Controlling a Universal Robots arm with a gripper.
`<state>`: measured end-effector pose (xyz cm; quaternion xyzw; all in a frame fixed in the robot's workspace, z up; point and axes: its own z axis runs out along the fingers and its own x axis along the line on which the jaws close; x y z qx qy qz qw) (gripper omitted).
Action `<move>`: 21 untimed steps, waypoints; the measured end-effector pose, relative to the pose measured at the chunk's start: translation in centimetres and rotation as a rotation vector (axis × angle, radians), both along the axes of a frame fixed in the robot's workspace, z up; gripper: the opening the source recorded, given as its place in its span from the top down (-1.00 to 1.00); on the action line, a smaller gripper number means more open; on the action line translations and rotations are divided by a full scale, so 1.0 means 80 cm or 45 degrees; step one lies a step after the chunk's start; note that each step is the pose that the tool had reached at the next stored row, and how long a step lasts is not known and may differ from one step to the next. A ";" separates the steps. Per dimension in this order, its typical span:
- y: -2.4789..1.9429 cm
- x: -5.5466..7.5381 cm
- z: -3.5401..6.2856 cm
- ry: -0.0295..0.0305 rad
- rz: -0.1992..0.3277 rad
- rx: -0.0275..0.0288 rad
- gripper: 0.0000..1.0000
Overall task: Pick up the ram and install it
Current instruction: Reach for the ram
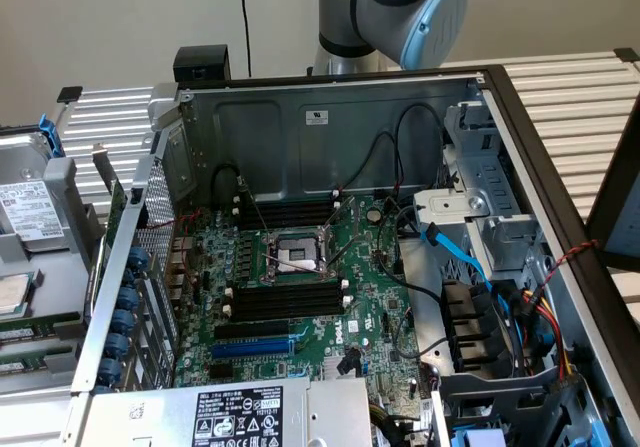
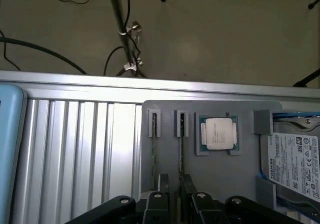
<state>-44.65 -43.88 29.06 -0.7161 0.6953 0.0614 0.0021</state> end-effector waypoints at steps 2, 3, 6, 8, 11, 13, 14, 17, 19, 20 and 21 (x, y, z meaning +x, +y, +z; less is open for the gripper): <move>0.0000 0.000 0.000 -0.0458 0.000 -0.0026 0.51; 0.0001 0.000 0.000 -0.0695 0.000 -0.0049 0.51; 0.0005 0.000 -0.001 -0.0952 0.000 -0.0177 0.51; 0.0021 0.000 -0.002 -0.0951 0.001 -0.0466 0.51; 0.0029 0.000 -0.002 -0.0952 0.003 -0.0770 0.51; 0.0029 0.000 -0.002 -0.0952 0.003 -0.0770 0.51; 0.0029 0.000 -0.002 -0.0951 0.003 -0.0768 0.51; 0.0029 0.000 -0.009 -0.0950 0.002 -0.0757 0.51; 0.0027 0.000 -0.013 -0.0952 0.003 -0.0756 0.51; 0.0026 0.000 -0.015 -0.0951 0.003 -0.0757 0.51; 0.0025 0.000 -0.018 -0.0952 0.003 -0.0756 0.51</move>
